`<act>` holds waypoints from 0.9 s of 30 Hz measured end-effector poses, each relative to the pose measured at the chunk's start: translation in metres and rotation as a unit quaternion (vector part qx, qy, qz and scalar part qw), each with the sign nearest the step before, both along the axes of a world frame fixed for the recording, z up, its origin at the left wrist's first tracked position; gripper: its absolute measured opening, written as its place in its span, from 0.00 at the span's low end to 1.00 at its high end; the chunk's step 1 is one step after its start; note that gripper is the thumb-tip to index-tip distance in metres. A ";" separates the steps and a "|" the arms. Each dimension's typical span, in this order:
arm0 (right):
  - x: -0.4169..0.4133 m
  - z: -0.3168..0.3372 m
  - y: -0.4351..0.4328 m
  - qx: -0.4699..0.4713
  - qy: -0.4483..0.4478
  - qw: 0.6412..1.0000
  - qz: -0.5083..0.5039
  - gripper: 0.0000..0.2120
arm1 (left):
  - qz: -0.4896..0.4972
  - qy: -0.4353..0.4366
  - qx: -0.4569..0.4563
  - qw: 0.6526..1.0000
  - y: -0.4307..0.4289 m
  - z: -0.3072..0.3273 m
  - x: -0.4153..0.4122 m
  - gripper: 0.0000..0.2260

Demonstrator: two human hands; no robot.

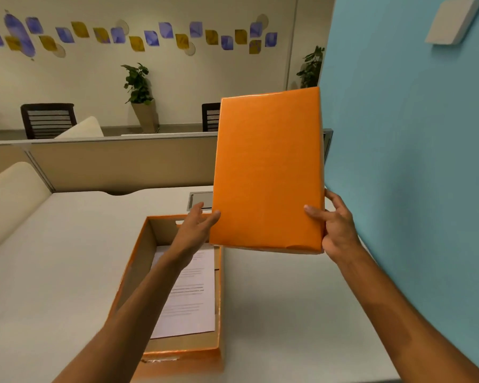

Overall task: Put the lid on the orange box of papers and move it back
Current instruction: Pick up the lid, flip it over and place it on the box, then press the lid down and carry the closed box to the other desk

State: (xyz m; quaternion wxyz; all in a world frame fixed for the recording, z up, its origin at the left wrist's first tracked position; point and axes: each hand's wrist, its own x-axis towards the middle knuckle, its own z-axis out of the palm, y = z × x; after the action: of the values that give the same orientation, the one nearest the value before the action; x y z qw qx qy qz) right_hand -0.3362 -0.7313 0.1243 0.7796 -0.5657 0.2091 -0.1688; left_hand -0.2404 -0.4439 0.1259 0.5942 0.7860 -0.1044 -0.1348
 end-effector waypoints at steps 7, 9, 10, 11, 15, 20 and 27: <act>-0.004 -0.018 0.066 0.063 0.047 0.996 0.034 0.34 | 0.028 -0.055 0.014 0.998 0.084 0.003 0.003 0.21; -0.005 -0.022 0.086 0.054 0.059 0.995 0.053 0.33 | 0.044 -0.046 0.015 0.998 0.106 0.002 0.001 0.22; -0.006 -0.023 0.096 0.043 0.064 0.995 0.063 0.31 | 0.057 -0.039 0.016 0.998 0.116 0.000 0.000 0.22; -0.005 -0.026 0.106 0.032 0.069 0.995 0.070 0.30 | 0.071 -0.033 0.016 0.997 0.126 -0.002 -0.001 0.22; -0.001 -0.039 0.141 -0.002 0.088 0.993 0.082 0.29 | 0.121 -0.003 0.034 0.992 0.162 -0.016 -0.004 0.22; 0.003 -0.060 0.173 -0.102 0.133 0.980 0.111 0.32 | 0.156 0.045 0.029 0.986 0.200 -0.038 -0.016 0.22; -0.006 -0.093 0.199 -0.121 0.179 0.967 0.133 0.26 | 0.165 0.105 0.043 0.980 0.225 -0.071 -0.032 0.19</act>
State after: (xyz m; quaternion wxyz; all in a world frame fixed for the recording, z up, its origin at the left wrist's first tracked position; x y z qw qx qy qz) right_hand -0.3425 -0.5324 0.0314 0.6703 -0.6998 0.2463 0.0162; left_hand -0.2721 -0.2192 0.0553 0.5816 0.7988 0.0954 -0.1205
